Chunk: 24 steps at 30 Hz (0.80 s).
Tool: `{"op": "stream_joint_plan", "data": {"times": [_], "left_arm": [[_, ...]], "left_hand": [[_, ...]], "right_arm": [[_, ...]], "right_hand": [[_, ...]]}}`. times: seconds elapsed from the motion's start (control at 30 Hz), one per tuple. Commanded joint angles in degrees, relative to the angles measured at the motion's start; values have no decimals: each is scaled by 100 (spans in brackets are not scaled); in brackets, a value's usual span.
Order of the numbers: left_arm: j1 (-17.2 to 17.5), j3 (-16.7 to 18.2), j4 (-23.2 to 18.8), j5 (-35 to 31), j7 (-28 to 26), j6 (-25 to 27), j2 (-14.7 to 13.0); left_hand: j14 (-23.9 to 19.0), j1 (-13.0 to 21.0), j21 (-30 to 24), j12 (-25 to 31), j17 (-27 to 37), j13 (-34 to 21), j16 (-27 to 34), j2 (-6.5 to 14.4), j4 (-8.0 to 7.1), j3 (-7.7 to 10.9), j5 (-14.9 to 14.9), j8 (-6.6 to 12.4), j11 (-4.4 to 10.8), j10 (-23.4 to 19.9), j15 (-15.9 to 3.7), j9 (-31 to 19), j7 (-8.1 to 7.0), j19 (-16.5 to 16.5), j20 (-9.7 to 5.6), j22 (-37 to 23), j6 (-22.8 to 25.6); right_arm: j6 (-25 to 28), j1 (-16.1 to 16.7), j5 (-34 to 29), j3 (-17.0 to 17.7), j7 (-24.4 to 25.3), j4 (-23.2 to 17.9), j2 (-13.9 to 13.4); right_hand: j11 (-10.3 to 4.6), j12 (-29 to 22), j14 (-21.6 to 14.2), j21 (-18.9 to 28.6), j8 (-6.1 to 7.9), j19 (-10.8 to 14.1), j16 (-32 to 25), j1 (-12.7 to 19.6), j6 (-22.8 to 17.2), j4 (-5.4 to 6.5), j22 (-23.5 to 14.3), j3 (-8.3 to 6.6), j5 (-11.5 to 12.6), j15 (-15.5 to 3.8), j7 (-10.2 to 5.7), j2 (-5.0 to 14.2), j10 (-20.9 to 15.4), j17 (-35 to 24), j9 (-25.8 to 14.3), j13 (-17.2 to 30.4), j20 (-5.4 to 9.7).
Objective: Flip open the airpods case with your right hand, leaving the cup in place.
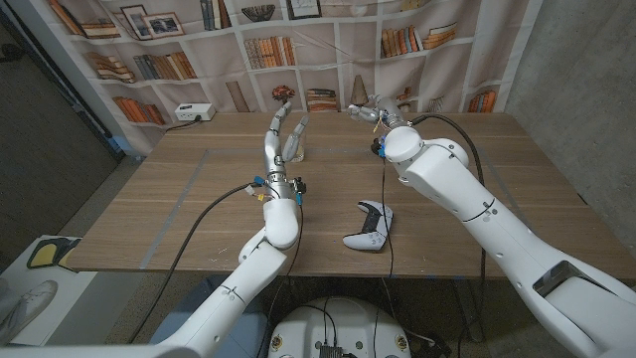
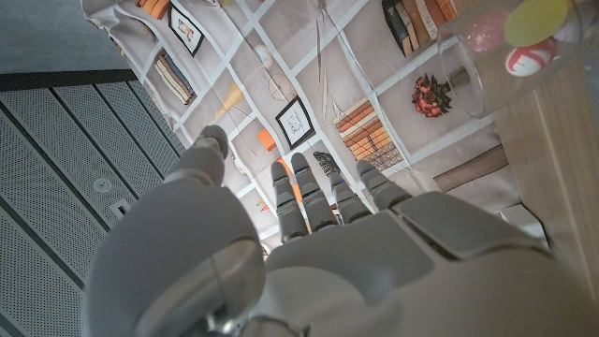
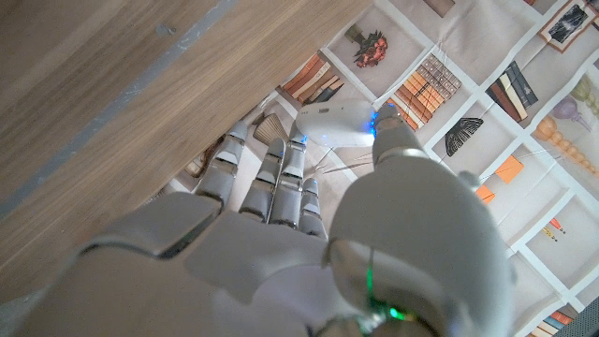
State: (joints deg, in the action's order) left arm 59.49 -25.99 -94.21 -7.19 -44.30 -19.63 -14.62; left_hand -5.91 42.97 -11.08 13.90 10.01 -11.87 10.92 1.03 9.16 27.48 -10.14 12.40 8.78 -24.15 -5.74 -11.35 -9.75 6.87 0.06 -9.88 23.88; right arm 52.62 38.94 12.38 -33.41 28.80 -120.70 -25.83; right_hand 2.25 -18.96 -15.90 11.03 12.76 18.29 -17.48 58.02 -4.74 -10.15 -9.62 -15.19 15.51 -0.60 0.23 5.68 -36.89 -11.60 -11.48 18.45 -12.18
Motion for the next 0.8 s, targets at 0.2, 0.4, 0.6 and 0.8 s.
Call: {"op": "stream_joint_plan", "data": {"times": [0.2,0.4,0.6,0.8], "left_arm": [[-361,-229,352,-297,-392,165,211],[-448,-310,476,-399,-508,179,219],[-497,-373,532,-392,-530,183,230],[-644,-487,713,-510,-554,34,225]], "left_hand": [[-35,78,6,-7,20,-19,27,28,-8,-24,-42,19,-47,-34,-4,-14,92,12,-50,-15,30],[37,122,21,-40,20,-21,-2,54,-5,-35,-46,-6,-72,35,19,-17,109,-36,-52,-14,-13],[68,174,20,-52,18,-22,-13,72,4,-49,-49,-13,-124,58,18,-19,153,-40,-96,-11,-10],[149,241,13,-72,16,-29,-36,62,19,-82,-56,-60,-145,106,36,-21,186,-27,-135,-4,-112]], "right_arm": [[-934,176,937,351,-196,109,-103],[-1025,138,1036,325,-149,130,-149],[-1037,71,1068,252,-71,143,-162],[-1133,27,1191,250,-101,215,-128]], "right_hand": [[-457,-59,-64,5,16,65,-21,195,-95,110,-11,-114,22,-22,3,226,-507,-19,-15,284,-8],[-461,-62,-66,2,13,73,-20,202,-110,111,-11,-105,23,-7,23,212,-517,-19,-15,295,-9],[-452,-63,-31,-1,6,81,-4,210,-114,113,-11,-99,23,-29,20,204,-521,-18,-15,306,-10],[-454,-60,-29,11,4,120,0,218,-129,115,-13,-93,25,-30,29,197,-514,-17,-15,316,4]]}}
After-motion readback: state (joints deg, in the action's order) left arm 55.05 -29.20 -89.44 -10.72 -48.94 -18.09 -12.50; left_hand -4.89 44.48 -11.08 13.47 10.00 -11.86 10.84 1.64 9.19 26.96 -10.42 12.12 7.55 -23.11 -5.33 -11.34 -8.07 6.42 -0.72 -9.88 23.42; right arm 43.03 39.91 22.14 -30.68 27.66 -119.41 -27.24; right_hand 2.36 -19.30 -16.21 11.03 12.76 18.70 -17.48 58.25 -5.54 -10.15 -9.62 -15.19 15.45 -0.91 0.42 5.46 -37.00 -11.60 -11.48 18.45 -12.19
